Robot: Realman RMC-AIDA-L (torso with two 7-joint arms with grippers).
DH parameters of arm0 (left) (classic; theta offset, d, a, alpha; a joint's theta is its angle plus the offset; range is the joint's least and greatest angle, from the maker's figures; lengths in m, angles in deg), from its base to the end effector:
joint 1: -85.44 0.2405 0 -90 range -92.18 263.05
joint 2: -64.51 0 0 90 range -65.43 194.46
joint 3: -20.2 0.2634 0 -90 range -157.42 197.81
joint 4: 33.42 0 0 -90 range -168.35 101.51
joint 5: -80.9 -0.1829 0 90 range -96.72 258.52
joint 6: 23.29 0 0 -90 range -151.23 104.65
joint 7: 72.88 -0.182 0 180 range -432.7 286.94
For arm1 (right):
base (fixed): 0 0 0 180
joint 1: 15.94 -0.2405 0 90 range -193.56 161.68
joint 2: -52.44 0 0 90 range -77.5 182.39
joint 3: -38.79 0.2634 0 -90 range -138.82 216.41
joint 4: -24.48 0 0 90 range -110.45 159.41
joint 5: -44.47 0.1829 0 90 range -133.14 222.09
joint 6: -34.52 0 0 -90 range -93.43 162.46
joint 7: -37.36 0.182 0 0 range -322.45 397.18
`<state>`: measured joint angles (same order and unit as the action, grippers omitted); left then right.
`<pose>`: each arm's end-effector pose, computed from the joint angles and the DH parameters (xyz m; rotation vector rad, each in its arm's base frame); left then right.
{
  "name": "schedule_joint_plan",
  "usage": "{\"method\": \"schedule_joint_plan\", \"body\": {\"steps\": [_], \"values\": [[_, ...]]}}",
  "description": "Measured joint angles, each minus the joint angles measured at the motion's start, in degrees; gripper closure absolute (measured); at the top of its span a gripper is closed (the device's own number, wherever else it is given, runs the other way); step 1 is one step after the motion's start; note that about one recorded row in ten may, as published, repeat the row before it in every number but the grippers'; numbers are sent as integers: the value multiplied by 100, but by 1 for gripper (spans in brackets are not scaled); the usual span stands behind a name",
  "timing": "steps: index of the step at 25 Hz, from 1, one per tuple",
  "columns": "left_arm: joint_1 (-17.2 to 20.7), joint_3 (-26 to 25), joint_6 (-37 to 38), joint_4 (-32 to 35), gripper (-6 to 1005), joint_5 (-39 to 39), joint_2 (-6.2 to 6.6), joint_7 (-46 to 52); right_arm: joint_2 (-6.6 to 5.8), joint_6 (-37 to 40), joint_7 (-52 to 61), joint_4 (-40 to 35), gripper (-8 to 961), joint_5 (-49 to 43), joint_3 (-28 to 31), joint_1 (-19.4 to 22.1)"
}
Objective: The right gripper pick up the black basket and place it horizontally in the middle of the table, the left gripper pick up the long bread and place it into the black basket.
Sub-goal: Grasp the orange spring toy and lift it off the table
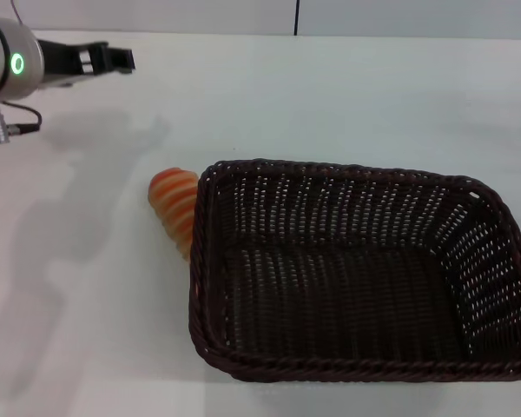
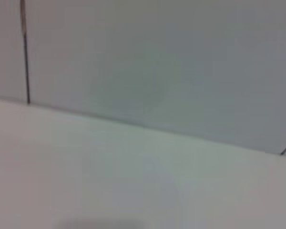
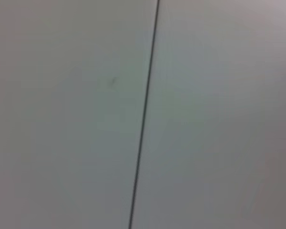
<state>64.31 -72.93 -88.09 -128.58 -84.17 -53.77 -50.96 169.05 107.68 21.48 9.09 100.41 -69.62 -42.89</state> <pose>-0.2159 0.3788 0.0276 -1.6928 -1.3892 -0.1876 0.3173 0.3791 0.1106 -1.0886 0.2889 0.5317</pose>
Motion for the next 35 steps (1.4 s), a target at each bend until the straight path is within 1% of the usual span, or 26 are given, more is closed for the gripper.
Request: {"method": "schedule_joint_plan", "body": {"steps": [6, 9, 12, 13, 15, 18, 23, 28, 35], "values": [[-135, 51, -575, -3, 185, 63, -10, 748, -67, -76, 13, -10, 366, -466, 35, -29], [-208, 110, -741, 41, 189, 93, -17, 1198, -103, -72, 89, -8, 367, -719, 37, -30], [-326, 224, -873, 133, 192, 116, -18, 1711, -168, -42, 262, 6, 367, -885, 39, -30], [-452, 337, -906, 264, 193, 112, -19, 2080, -186, -36, 279, 4, 367, -900, 37, -30], [-509, 400, -920, 337, 195, 112, -20, 2200, -222, -17, 289, -12, 367, -990, 34, -10], [-718, 509, -1032, 708, 199, 106, -22, 2535, -249, 33, 290, -10, 367, -1238, 44, 20], [-1041, 543, -1200, 1304, 204, 139, -26, 2786, -267, 108, 289, 31, 367, -1500, 35, 44], [-1240, 549, -1219, 1702, 210, 313, -34, 2842, -306, 119, 289, 51, 367, -1503, 12, 50], [-1270, 577, -1155, 1762, 218, 441, -41, 2873, -329, 75, 288, 79, 366, -1507, 7, 2]]}}
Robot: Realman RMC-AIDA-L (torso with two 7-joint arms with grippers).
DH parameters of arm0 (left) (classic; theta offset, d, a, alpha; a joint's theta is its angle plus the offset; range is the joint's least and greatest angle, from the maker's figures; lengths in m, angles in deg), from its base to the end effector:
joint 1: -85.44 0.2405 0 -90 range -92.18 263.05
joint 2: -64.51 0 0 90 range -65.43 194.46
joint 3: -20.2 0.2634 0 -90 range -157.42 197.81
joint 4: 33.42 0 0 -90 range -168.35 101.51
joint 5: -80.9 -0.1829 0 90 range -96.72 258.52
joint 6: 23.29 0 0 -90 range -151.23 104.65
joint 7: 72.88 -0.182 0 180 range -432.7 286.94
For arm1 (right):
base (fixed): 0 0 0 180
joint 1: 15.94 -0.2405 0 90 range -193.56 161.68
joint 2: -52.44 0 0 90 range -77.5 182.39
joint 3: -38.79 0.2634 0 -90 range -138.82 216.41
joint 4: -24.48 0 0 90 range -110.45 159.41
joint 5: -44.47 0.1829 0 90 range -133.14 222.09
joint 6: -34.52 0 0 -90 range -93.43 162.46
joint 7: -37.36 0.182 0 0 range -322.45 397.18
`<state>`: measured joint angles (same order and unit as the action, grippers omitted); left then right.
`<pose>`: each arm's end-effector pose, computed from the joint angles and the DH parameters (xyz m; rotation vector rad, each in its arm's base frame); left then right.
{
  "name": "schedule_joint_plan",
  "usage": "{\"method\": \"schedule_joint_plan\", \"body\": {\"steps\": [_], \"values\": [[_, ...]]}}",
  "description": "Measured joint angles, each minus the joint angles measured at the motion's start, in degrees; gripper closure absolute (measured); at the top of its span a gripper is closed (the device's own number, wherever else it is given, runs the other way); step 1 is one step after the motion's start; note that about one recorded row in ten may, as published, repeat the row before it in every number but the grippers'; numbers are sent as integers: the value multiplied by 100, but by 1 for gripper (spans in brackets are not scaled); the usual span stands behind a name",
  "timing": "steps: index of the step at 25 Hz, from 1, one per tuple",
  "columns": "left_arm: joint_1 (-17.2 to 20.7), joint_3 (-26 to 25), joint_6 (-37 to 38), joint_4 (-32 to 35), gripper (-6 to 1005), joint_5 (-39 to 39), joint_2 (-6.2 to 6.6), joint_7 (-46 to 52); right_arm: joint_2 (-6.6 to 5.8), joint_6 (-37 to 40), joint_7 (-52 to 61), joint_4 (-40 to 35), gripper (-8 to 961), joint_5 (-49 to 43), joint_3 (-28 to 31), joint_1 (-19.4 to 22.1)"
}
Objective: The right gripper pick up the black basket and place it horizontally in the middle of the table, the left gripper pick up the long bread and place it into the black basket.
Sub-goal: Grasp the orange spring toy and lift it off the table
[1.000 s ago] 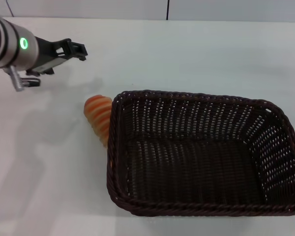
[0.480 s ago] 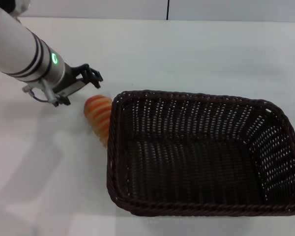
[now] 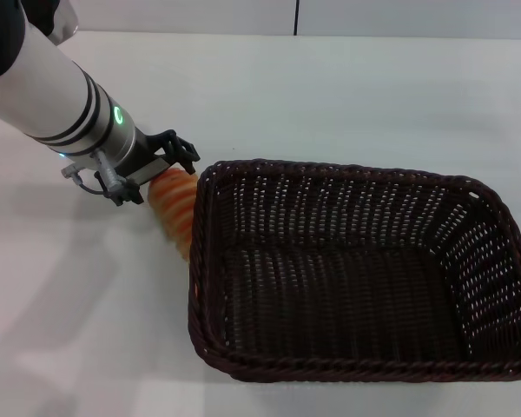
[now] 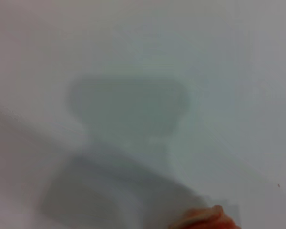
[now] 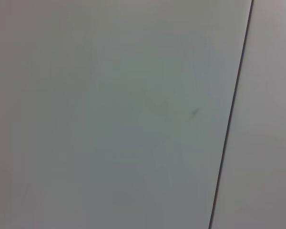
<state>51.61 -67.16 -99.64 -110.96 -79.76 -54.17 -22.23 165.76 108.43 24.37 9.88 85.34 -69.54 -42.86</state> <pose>-0.2184 0.3650 -0.0463 -1.4103 -1.9421 0.0106 0.2943 0.3887 0.1058 -1.2906 0.1014 0.5466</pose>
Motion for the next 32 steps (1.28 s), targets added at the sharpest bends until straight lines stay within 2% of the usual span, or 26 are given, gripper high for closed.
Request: {"method": "schedule_joint_plan", "body": {"steps": [9, 32], "values": [[3, 135, 70, -4, 228, 10, 13, 44, 33, -14, -1, 106, 366, 0, -12, -85], [-168, 285, 518, 593, 253, 219, 6, -2, 41, -17, -2, 108, 366, -89, -11, -94]]}}
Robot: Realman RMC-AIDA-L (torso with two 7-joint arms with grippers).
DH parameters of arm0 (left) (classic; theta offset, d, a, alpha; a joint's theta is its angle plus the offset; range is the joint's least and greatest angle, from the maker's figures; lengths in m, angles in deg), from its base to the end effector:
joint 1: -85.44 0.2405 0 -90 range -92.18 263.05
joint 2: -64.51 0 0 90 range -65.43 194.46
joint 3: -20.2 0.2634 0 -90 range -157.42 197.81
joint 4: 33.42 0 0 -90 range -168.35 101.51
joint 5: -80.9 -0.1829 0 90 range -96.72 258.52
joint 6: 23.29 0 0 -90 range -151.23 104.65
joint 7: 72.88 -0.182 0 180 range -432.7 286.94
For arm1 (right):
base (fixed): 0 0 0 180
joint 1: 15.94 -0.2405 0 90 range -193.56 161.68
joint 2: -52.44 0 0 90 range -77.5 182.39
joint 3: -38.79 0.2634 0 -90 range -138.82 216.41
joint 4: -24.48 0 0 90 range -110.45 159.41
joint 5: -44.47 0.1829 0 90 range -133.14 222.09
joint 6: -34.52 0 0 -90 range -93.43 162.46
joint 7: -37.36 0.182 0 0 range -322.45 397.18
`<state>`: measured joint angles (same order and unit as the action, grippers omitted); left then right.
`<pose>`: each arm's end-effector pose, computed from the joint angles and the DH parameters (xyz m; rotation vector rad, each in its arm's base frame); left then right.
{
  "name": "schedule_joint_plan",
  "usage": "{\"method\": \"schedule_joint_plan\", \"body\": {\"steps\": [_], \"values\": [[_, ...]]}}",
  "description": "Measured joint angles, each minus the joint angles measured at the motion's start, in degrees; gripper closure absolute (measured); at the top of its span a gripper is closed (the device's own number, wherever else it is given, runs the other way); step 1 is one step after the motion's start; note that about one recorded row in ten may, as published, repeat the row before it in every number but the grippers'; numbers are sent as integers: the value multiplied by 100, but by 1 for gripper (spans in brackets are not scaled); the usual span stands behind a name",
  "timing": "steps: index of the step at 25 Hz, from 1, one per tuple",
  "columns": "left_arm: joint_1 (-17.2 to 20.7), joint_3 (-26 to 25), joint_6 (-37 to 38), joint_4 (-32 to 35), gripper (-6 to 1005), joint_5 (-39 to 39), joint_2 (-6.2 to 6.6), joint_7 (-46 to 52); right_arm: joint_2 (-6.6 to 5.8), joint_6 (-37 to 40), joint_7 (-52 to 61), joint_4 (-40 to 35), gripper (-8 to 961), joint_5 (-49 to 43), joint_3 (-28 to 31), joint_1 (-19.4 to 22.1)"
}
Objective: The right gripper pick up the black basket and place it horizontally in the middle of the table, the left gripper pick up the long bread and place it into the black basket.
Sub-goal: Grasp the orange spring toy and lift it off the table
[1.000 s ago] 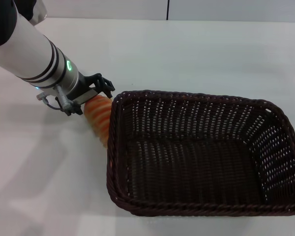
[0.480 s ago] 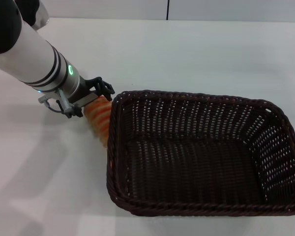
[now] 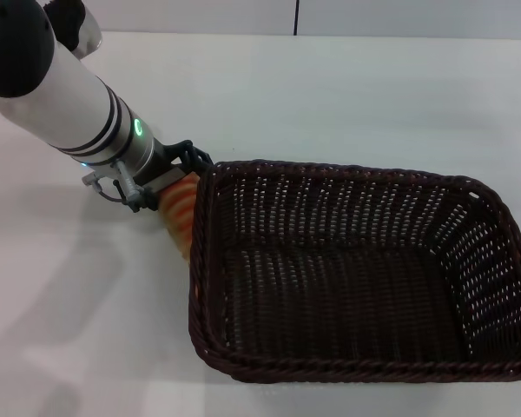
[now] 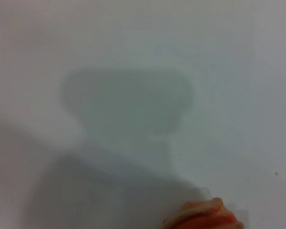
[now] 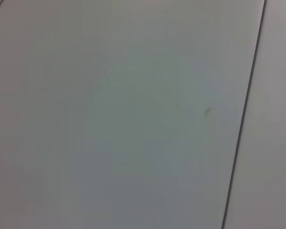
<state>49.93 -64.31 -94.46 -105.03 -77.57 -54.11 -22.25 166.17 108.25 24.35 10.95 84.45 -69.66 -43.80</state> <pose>-0.2203 0.3683 -0.0653 -1.4479 -1.9470 0.0245 0.2904 0.3920 0.0995 -1.3146 0.0934 0.5435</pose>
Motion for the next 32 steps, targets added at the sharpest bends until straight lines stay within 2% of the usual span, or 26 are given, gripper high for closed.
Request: {"method": "schedule_joint_plan", "body": {"steps": [14, 19, 25, 28, 32], "values": [[44, 53, 74, 47, 269, -44, 15, -75, 0, 4, 0, -17, 366, -55, 23, 0], [-11, 60, 133, 175, 458, -34, 15, -126, 0, 3, 0, -18, 366, -55, 17, 1], [-72, 74, 182, 144, 516, -119, 27, -233, 0, 1, 0, -2, 366, -55, 16, -6], [-23, 74, 295, 53, 589, -193, 30, -362, 0, 0, 0, -2, 366, -54, 21, 3], [56, 98, 417, -29, 627, -197, 32, -477, 2, 1, -18, -20, 366, -51, 29, 25]]}}
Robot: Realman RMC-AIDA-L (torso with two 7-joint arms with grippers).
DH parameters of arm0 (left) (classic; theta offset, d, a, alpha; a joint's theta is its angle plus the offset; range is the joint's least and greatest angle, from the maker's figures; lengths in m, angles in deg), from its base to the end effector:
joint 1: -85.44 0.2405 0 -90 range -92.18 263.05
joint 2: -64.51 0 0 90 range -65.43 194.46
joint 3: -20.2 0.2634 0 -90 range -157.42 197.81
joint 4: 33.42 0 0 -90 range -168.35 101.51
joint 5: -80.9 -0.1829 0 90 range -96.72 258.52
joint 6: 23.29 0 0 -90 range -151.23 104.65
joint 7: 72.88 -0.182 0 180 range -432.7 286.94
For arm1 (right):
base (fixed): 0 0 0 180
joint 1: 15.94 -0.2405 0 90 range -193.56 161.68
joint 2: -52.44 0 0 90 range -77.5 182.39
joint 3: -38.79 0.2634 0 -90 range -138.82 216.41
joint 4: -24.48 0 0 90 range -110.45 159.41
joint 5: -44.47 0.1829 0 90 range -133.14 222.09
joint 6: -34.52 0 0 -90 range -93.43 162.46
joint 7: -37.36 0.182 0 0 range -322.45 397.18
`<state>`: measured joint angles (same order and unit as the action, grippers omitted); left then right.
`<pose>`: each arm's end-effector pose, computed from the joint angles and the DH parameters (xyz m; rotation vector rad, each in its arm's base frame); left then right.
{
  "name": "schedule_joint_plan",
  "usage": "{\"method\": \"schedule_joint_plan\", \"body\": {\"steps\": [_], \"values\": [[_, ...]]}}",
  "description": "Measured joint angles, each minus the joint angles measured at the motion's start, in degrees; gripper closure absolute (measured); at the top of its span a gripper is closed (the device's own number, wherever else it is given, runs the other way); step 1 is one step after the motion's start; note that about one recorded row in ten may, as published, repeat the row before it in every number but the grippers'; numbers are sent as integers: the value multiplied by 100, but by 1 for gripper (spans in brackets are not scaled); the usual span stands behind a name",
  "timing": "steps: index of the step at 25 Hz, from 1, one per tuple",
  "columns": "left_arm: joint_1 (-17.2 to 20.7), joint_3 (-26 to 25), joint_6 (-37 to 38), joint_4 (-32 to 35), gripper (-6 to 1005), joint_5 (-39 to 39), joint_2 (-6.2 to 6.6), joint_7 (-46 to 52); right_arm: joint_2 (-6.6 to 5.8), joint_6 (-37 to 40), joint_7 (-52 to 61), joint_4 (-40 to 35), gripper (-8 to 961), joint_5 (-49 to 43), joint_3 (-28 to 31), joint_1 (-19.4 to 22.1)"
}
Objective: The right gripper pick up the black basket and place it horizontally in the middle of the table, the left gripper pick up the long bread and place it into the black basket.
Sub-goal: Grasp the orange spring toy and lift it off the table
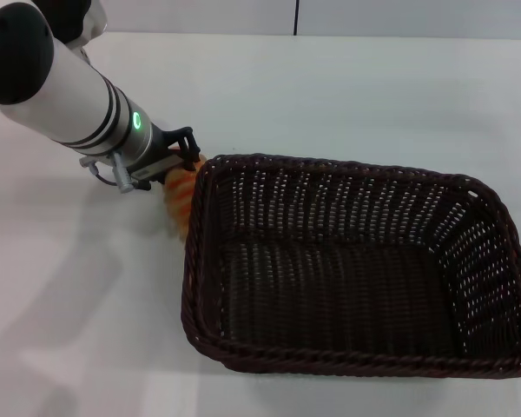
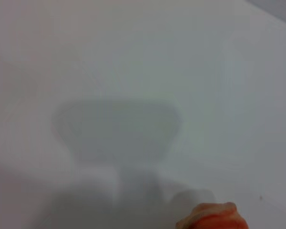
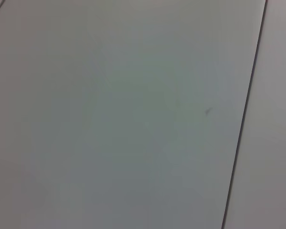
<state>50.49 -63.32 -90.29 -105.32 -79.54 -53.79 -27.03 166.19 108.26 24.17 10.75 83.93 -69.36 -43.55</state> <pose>-0.2194 0.3788 -0.0611 -1.5464 -1.8176 -0.0021 0.2907 0.3911 0.0992 -1.3160 0.0900 0.5407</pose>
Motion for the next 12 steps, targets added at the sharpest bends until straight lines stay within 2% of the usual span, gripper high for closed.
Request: {"method": "schedule_joint_plan", "body": {"steps": [7, 12], "values": [[113, -38, 154, -244, 677, -371, 11, -241, 30, 4, -15, -13, 366, 1, 11, 10], [310, 121, 369, -494, 701, -508, 16, -293, 55, 33, -27, -16, 366, 0, 15, 14]]}}
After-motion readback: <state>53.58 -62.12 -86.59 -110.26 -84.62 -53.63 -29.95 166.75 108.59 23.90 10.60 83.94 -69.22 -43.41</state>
